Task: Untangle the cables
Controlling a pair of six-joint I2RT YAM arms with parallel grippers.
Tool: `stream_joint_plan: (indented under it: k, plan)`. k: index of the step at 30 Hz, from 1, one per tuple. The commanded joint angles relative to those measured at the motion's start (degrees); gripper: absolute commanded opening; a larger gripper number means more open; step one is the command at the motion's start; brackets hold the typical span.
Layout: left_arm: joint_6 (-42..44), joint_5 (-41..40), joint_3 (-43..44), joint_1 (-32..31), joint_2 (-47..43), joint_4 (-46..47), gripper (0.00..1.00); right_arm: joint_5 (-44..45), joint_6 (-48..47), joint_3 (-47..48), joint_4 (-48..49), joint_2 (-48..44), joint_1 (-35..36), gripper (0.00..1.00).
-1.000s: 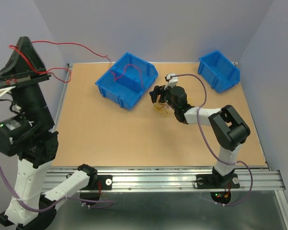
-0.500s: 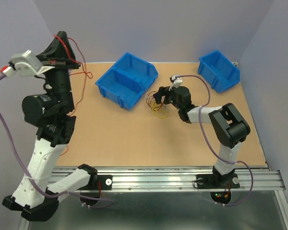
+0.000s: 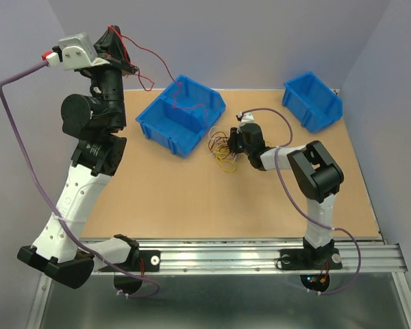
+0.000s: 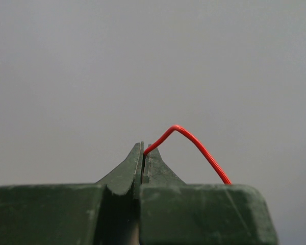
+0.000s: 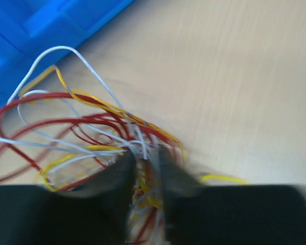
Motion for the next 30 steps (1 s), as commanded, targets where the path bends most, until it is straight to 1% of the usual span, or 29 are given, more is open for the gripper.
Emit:
stream_joint_plan:
  k: [1, 2, 3, 6, 10, 13, 16, 19, 21, 23, 24, 25, 26, 27, 29, 30]
  plan:
    - [0.2, 1.0, 5.3, 0.0, 2.5, 2.7, 0.0, 3.7, -2.5, 1.1, -6.3, -1.2, 0.3, 0.13]
    - [0.3, 2.0, 6.3, 0.0, 3.6, 2.4, 0.0, 4.3, -2.6, 0.8, -7.2, -1.7, 0.1, 0.04]
    - [0.4, 2.2, 6.8, 0.0, 5.6, 2.1, 0.0, 4.9, -2.8, 0.2, -7.4, -3.0, -0.2, 0.0]
    - [2.1, 1.9, 7.0, 0.0, 8.8, 1.4, 0.0, 5.3, -2.2, -2.9, -7.7, -5.4, -1.6, 0.01]
    - [5.7, -1.9, 6.3, 0.0, 11.8, 2.8, 0.0, 7.8, -1.4, -6.4, -8.8, -10.3, -4.1, 0.0]
    - [9.0, -4.1, 4.2, 0.0, 13.3, 7.5, 0.0, 10.0, -1.5, -9.2, -9.7, -14.1, -5.1, 0.01]
    - [11.3, -6.7, 3.0, 0.0, 14.2, 10.1, 0.0, 12.0, -1.2, -11.6, -9.8, -17.7, -5.4, 0.0]
    - [12.5, -8.1, 2.8, 0.0, 13.4, 11.8, 0.0, 14.7, -0.6, -12.7, -10.0, -20.6, -5.6, 0.0]
    - [11.9, -9.8, 1.8, 0.0, 12.2, 12.8, 0.0, 17.3, -0.1, -12.4, -13.3, -21.7, -5.6, 0.01]
    - [9.0, -9.6, 0.4, 0.0, 9.3, 13.4, 0.0, 19.1, 0.1, -12.1, -16.7, -22.6, -5.6, 0.0]
    - [8.0, -8.5, -0.2, 0.0, 8.3, 13.3, 0.0, 19.1, 0.4, -12.6, -16.9, -23.2, -5.6, 0.01]
    - [6.8, -7.3, -1.0, 0.0, 5.6, 13.1, 0.0, 18.8, 0.7, -13.1, -16.8, -24.8, -5.6, 0.04]
    - [4.4, -4.7, -2.7, -0.2, 4.3, 13.0, 0.0, 17.4, 0.8, -13.5, -16.8, -25.6, -5.6, 0.25]
    - [3.1, -3.4, -3.5, -0.5, 2.9, 13.0, 0.0, 16.7, 0.8, -13.9, -16.8, -26.4, -5.6, 0.39]
    - [0.6, -1.5, -4.6, -0.8, -0.4, 12.7, 0.0, 15.8, 0.8, -14.2, -16.5, -27.8, -5.6, 0.59]
    - [-0.7, 0.1, -5.0, -1.2, -1.3, 12.3, 0.0, 15.8, 0.9, -14.4, -16.3, -28.2, -5.6, 0.61]
